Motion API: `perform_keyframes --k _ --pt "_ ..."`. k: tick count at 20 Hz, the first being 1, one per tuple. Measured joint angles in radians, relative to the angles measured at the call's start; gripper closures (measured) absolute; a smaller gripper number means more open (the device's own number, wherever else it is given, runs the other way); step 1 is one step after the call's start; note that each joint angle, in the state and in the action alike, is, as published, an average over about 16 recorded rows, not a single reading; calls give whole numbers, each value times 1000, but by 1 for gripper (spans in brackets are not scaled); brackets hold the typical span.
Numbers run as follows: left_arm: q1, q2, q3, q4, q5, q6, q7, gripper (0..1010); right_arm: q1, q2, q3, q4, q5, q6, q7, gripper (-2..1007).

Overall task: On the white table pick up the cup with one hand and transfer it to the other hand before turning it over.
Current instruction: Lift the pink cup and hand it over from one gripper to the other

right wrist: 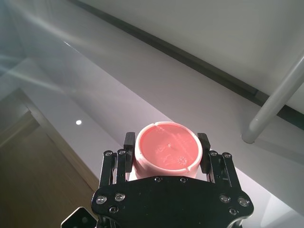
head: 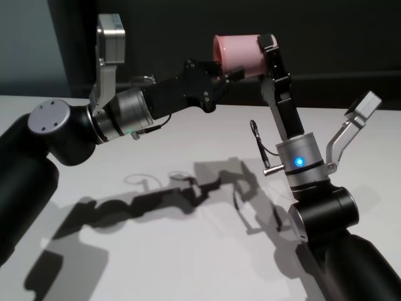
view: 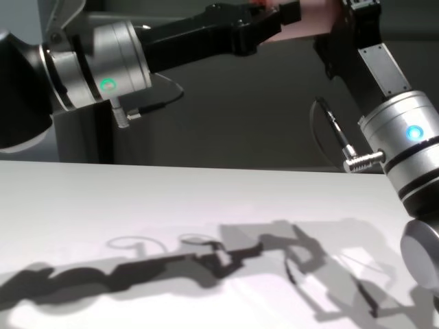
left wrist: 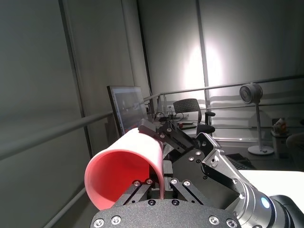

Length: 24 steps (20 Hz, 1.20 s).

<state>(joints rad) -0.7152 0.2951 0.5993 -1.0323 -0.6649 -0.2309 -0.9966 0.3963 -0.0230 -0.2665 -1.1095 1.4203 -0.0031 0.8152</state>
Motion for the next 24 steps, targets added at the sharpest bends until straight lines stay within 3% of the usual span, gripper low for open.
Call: perform_keyframes --k 24 --pt "0 0 0 0 0 0 0 950 0 -1 1 1 0 2 1 249"
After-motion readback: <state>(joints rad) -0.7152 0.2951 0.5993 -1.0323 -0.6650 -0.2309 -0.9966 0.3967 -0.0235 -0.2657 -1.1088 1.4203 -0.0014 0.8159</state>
